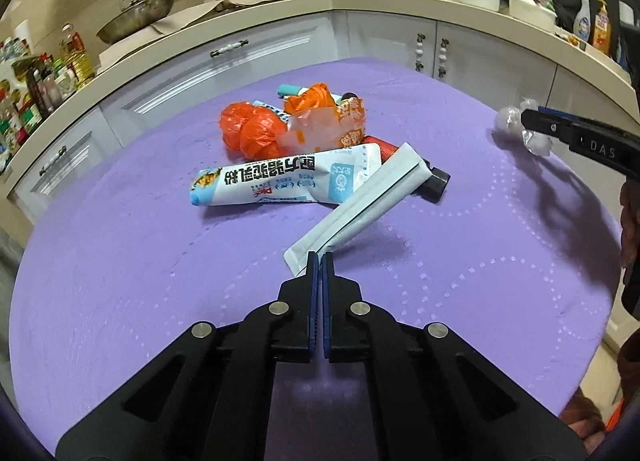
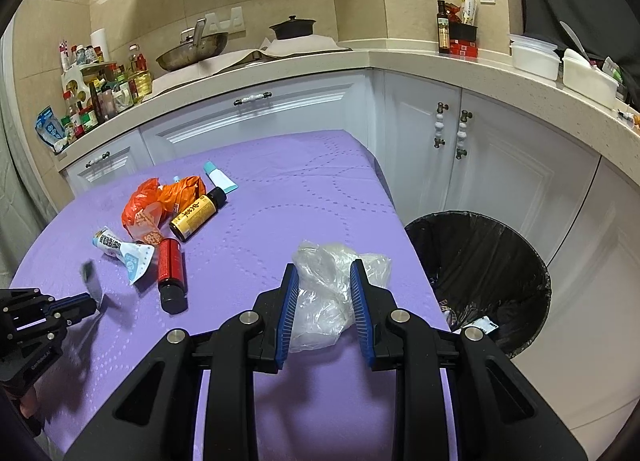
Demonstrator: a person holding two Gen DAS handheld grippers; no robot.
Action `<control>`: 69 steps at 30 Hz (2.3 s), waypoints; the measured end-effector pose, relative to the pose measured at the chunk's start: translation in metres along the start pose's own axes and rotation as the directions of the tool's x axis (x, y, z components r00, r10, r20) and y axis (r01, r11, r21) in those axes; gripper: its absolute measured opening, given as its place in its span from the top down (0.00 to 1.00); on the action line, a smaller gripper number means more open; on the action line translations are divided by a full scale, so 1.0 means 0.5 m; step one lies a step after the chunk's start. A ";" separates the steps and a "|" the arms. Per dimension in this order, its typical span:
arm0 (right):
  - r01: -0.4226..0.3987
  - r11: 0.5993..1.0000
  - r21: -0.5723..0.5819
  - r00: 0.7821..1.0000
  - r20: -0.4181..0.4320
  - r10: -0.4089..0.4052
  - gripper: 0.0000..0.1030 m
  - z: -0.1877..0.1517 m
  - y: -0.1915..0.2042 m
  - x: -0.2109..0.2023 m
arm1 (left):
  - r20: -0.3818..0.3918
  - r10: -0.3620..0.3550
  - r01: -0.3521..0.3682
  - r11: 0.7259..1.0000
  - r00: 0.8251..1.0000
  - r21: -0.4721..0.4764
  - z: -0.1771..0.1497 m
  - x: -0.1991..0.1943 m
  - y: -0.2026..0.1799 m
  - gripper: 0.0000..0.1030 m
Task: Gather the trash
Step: 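Hold the white tube in the left tool while the right tool holds the clear bag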
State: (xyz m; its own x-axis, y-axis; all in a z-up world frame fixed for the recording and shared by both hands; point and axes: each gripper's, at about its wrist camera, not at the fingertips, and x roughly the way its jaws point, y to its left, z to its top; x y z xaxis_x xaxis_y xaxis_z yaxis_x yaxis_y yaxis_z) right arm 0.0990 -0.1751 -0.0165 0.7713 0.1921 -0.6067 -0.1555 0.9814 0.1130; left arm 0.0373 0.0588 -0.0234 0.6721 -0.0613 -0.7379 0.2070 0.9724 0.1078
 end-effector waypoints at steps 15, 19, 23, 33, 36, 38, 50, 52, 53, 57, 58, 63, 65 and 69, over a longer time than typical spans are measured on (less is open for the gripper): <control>-0.004 1.000 0.003 1.000 0.006 0.004 0.73 0.001 0.001 -0.009 | 0.007 -0.002 0.002 1.000 1.000 -0.001 0.008 0.008 0.023 0.94; -0.002 1.000 0.007 1.000 0.005 0.002 0.73 0.001 0.000 -0.011 | -0.021 -0.046 0.047 0.997 0.999 0.062 0.019 0.034 0.018 0.58; -0.005 1.000 0.011 1.000 0.000 0.005 0.73 0.001 -0.008 -0.013 | -0.015 -0.048 0.050 0.990 0.999 0.135 0.030 0.051 0.004 0.57; -0.017 1.000 0.023 1.000 -0.005 0.018 0.73 0.001 -0.016 -0.008 | -0.019 -0.085 0.087 0.973 0.996 0.212 0.040 0.064 -0.015 0.93; -0.021 1.000 0.024 1.000 -0.005 0.021 0.73 -0.001 -0.017 -0.006 | -0.010 -0.102 0.102 0.969 0.995 0.223 0.036 0.056 -0.020 0.95; -0.021 0.999 0.025 1.000 -0.003 0.021 0.73 -0.001 -0.017 -0.006 | -0.008 -0.108 0.107 0.973 0.994 0.206 0.033 0.050 -0.018 0.95; -0.029 0.999 0.026 0.999 0.017 0.029 0.73 -0.008 -0.022 -0.023 | 0.043 -0.126 0.125 0.992 0.991 0.030 0.002 -0.006 -0.016 0.97; -0.031 0.999 0.025 0.999 0.028 0.030 0.73 -0.009 -0.022 -0.030 | 0.055 -0.118 0.119 0.993 0.991 0.001 -0.001 -0.016 -0.017 0.97; -0.031 0.999 0.024 0.999 0.036 0.031 0.73 -0.010 -0.023 -0.036 | 0.062 -0.112 0.113 0.993 0.992 -0.016 0.000 -0.020 -0.018 0.97; -0.024 0.999 0.026 0.998 0.057 0.022 0.73 -0.013 -0.027 -0.054 | 0.097 -0.095 0.102 0.992 0.991 -0.073 0.009 -0.038 -0.018 0.97; -0.021 0.999 0.028 0.998 0.064 0.019 0.73 -0.013 -0.030 -0.060 | 0.108 -0.088 0.098 0.991 0.990 -0.087 0.012 -0.044 -0.020 0.97; -0.002 0.999 0.037 0.995 0.101 -0.002 0.73 -0.013 -0.043 -0.089 | 0.167 -0.033 0.052 0.992 0.985 -0.113 0.033 -0.067 -0.039 0.97; 0.007 0.999 0.039 0.993 0.116 -0.011 0.73 -0.012 -0.048 -0.098 | 0.186 -0.029 0.052 0.991 0.982 -0.120 0.043 -0.073 -0.050 0.97; 0.032 0.999 0.036 0.989 0.146 -0.037 0.73 -0.010 -0.061 -0.116 | 0.215 -0.033 0.061 0.990 0.976 -0.125 0.073 -0.075 -0.083 0.97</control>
State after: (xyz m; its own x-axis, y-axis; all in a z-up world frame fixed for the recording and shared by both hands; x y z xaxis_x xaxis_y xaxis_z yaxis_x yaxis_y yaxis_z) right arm 0.0561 -0.2164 0.0111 0.8587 0.1544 -0.4888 -0.1081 0.9866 0.1219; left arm 0.0294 0.0125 0.0242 0.8018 -0.1407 -0.5807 0.1573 0.9873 -0.0219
